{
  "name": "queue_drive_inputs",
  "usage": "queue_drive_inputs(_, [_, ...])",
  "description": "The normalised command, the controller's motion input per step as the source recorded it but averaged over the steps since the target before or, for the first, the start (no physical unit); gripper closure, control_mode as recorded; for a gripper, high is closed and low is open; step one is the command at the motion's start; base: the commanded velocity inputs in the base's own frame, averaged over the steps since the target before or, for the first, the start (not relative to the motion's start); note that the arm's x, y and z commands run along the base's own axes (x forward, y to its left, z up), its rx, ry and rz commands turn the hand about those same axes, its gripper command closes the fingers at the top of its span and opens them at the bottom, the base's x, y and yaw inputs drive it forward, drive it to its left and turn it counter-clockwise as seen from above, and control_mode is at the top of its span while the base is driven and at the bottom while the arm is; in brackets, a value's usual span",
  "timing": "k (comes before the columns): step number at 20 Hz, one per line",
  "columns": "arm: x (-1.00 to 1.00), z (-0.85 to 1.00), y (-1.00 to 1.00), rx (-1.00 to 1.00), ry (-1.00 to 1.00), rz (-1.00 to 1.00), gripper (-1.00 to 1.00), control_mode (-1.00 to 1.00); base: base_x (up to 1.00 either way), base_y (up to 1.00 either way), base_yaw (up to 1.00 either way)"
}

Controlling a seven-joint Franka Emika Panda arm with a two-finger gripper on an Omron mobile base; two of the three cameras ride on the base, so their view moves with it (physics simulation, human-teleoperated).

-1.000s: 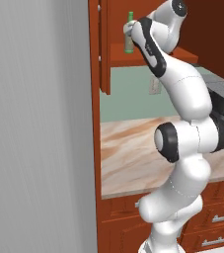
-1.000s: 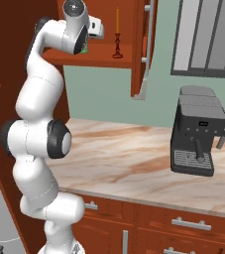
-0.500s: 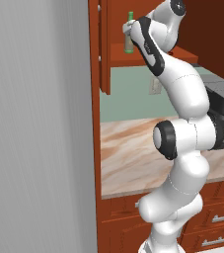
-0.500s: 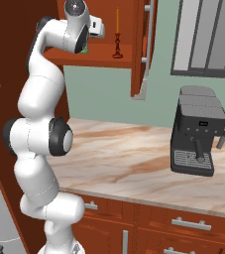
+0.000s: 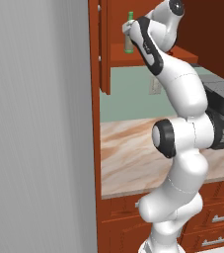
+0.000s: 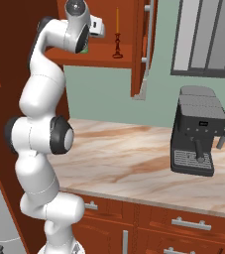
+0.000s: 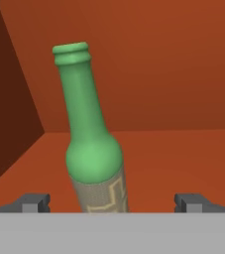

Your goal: Get the candle and the beer from the cabinet and move them to the dining counter.

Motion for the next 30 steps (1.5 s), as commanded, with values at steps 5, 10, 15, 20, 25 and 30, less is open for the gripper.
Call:
queue_drive_inputs(5, [0.1, -0.04, 0.02, 0.0, 0.0, 0.02, -1.0, -1.0, 0.0, 0.0, 0.0])
queue_drive_inputs(10, [0.08, -0.02, 0.0, 0.0, 0.0, 0.04, -1.0, -1.0, 0.0, 0.0, 0.0])
queue_drive_inputs(15, [0.11, -0.01, 0.01, 0.0, 0.0, 0.05, -1.0, -1.0, 0.0, 0.0, 0.0])
queue_drive_inputs(20, [0.14, -0.01, 0.02, 0.0, 0.0, 0.05, -1.0, -1.0, 0.0, 0.0, 0.0])
queue_drive_inputs(25, [0.17, -0.06, 0.03, -0.01, 0.0, 0.05, -1.0, -1.0, 0.0, 0.0, 0.0])
queue_drive_inputs(30, [0.16, -0.04, 0.05, -0.01, 0.0, 0.04, -1.0, -1.0, 0.0, 0.0, 0.0])
